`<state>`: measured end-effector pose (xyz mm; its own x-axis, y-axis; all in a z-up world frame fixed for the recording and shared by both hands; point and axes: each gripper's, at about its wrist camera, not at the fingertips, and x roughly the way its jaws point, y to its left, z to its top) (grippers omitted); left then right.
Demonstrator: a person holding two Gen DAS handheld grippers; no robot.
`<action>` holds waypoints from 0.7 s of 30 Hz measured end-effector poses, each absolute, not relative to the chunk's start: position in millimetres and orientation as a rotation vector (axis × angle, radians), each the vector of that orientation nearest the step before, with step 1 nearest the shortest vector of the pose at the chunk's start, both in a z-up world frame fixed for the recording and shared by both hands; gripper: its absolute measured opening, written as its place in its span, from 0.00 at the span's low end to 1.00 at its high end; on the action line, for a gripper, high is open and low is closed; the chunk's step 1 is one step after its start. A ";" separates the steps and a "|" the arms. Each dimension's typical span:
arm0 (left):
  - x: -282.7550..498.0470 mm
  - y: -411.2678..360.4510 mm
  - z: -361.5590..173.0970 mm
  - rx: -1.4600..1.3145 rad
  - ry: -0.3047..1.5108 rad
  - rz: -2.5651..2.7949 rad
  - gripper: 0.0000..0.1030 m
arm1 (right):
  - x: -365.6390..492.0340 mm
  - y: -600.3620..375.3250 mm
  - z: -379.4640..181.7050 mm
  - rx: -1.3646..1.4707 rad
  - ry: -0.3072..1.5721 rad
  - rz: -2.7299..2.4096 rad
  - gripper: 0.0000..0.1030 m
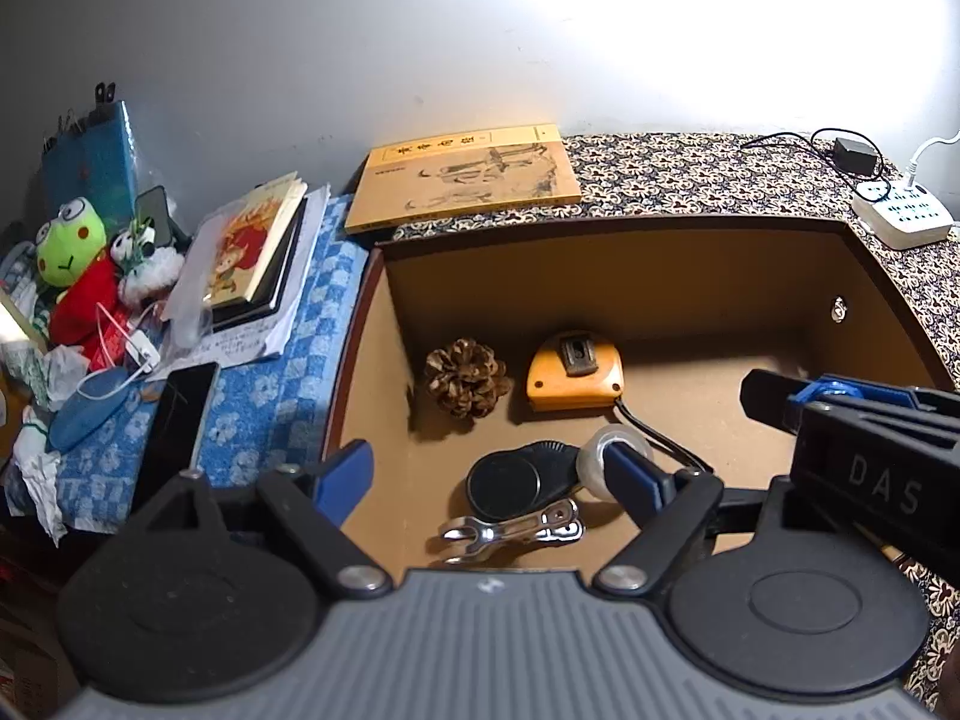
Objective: Organize rigid objects
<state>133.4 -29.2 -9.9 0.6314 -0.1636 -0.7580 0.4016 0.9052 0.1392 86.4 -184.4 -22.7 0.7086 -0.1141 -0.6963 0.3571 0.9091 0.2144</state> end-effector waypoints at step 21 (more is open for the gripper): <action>123.0 -27.6 -5.9 0.276 0.823 -0.354 0.80 | 75.8 -180.0 -15.5 0.343 0.714 -0.269 0.17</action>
<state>123.0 -27.6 -5.9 0.6276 -0.1987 -0.7528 0.4095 0.9066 0.1021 75.8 -180.0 -15.5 0.7255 -0.1230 -0.6771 0.3538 0.9106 0.2137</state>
